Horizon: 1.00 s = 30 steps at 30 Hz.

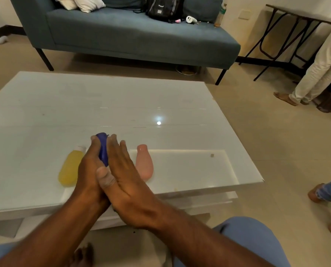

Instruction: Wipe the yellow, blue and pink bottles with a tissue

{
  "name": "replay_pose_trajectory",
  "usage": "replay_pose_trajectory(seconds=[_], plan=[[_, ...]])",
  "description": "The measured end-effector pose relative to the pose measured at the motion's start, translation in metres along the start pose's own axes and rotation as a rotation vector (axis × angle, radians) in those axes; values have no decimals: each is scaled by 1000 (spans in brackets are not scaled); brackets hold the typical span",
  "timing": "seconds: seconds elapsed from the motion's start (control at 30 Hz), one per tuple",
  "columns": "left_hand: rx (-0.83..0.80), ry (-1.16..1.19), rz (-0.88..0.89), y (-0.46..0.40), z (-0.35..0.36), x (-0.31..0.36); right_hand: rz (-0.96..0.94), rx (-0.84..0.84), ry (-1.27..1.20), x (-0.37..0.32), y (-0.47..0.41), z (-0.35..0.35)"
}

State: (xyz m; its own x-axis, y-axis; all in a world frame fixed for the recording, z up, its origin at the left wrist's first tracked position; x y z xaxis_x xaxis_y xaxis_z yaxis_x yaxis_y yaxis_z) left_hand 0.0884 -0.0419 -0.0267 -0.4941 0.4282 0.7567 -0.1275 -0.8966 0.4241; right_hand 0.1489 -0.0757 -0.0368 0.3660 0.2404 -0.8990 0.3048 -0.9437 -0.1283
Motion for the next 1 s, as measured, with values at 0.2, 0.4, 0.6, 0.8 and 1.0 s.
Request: replay_pose_trajectory(seconds=[0.2,0.4,0.6,0.8,1.0], plan=[[207,10,-21,-20,-16,14,-83,5,99,-7,4,-5],[395,-882,378,-38,-20,33,130,91,573,13,7,-50],[408,-1254,374,-57,-17,12,484,-79,632,36,-8,-84],[412,-1489,295,-95,-34,-14,537,-200,787,91,-13,-63],[460,-1438,80,-103,-32,-17,538,-165,685,111,-30,-75]])
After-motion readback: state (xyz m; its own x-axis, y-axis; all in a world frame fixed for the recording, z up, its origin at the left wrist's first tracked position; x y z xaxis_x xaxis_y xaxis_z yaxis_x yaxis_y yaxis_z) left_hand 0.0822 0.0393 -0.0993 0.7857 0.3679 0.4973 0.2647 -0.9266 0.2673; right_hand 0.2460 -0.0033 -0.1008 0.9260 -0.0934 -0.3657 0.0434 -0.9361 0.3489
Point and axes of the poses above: each hand's wrist, its own y-axis away from the middle knuckle, its own z-axis out of the palm, x = y × z, the point moved 4 cm from there along -y, towards the middle knuckle, and after that the axes turned 6 degrees about -z, right-handed, at the moved point
